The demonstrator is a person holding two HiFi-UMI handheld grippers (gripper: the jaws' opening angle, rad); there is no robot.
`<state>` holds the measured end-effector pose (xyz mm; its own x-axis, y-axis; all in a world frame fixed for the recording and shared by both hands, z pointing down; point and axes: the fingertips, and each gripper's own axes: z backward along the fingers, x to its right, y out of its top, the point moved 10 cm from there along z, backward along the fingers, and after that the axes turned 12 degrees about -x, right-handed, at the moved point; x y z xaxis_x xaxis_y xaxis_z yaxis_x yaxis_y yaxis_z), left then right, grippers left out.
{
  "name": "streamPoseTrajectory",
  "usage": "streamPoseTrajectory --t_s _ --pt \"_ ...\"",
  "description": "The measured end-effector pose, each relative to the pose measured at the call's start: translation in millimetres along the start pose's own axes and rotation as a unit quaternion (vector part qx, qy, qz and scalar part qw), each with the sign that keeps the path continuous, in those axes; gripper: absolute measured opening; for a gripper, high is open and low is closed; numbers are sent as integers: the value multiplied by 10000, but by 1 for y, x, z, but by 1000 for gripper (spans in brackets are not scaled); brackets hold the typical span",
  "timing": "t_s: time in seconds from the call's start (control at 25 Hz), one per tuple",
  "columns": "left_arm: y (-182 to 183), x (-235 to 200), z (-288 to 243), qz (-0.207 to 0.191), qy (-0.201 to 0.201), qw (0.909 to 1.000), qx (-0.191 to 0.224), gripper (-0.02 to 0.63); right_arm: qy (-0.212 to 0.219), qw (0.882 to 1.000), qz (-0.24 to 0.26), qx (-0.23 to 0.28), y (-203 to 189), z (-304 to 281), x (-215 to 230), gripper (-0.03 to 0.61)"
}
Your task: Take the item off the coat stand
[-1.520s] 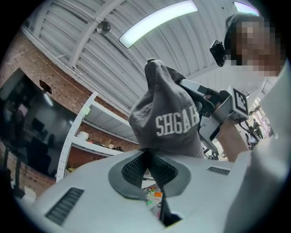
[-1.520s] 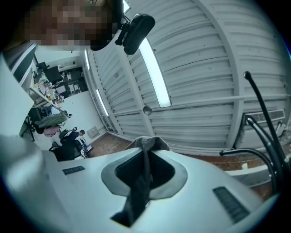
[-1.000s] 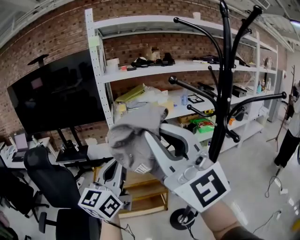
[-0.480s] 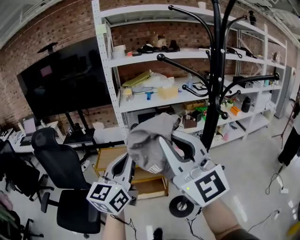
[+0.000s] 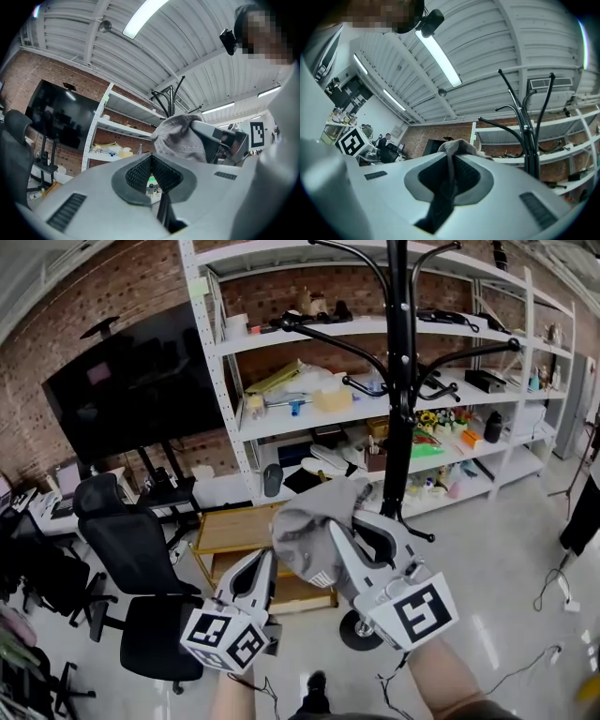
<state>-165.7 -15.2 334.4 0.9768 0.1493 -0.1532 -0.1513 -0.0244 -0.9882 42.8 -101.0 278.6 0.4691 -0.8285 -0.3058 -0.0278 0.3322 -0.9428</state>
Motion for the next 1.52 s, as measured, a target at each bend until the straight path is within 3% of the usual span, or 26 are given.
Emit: streamPoseTrajectory --t_s 0.4,0.72,1.52 --pt "-39 65 22 72 -348 9983 -467 8 -65 9982 -267 -533 -27 70 -15 35" --pt "-64 93 41 196 -492 9954 -797 8 -16 9949 -577 -832 -50 101 -37 35" --pt "-87 114 84 282 -568 9930 -993 8 60 9897 -895 -1113 -81 141 -82 35"
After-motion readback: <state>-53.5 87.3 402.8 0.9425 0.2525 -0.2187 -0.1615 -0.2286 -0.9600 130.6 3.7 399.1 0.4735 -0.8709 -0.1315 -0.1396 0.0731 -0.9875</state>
